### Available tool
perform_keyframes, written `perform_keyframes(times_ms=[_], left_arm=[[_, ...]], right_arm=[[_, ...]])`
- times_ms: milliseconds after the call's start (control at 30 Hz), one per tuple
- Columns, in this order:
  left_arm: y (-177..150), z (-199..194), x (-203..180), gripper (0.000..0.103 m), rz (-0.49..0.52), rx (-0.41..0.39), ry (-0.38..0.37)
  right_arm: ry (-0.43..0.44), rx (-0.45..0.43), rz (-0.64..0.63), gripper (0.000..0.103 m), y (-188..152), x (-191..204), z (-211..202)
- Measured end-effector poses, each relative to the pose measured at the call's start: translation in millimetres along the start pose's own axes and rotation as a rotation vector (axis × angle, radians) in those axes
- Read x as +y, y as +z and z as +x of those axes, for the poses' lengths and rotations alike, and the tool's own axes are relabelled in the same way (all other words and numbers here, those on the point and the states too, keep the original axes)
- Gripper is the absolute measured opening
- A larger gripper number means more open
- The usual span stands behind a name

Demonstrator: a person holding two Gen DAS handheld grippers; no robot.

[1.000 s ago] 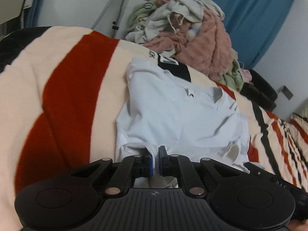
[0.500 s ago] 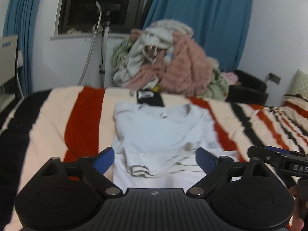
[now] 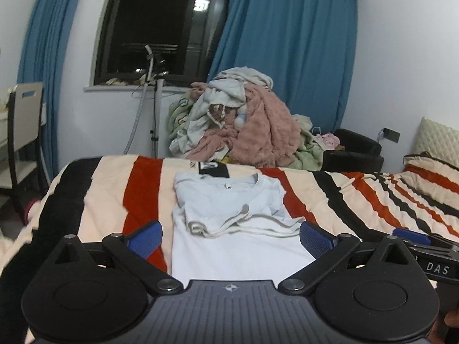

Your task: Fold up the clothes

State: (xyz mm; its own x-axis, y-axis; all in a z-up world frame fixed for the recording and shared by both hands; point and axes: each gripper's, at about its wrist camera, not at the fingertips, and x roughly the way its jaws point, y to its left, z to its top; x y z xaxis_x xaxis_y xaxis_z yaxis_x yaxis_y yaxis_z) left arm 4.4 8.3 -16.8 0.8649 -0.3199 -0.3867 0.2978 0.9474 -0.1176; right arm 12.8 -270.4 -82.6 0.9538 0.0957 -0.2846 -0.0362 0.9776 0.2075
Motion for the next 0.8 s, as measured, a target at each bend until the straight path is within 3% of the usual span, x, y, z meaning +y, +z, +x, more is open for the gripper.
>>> perform_keyframes(times_ms=[133, 367, 500, 633, 700, 800], left_arm=[[-4, -1, 2, 0.103, 0.000, -0.001, 0.046], [-11, 16, 8, 0.103, -0.061, 0.085, 0.009], [-26, 44, 25, 0.102, -0.273, 0.271, -0.091], [-55, 76, 56, 0.101, -0.565, 0.463, -0.161], [-72, 89, 69, 0.101, -0.671, 0.523, -0.160], [-87, 99, 86, 0.100, -0.813, 0.537, -0.170]], right_arm=[[-0.019, -0.009, 0.009, 0.088, 0, -2, -1], [-0.034, 0.002, 0.031, 0.088, -3, -9, 7], [-0.014, 0.067, 0.142, 0.088, -9, -22, 17], [0.003, 0.208, 0.297, 0.088, -23, -38, 36], [0.045, 0.274, 0.408, 0.088, -34, -48, 46], [0.130, 0.364, 0.607, 0.089, -56, -60, 61]])
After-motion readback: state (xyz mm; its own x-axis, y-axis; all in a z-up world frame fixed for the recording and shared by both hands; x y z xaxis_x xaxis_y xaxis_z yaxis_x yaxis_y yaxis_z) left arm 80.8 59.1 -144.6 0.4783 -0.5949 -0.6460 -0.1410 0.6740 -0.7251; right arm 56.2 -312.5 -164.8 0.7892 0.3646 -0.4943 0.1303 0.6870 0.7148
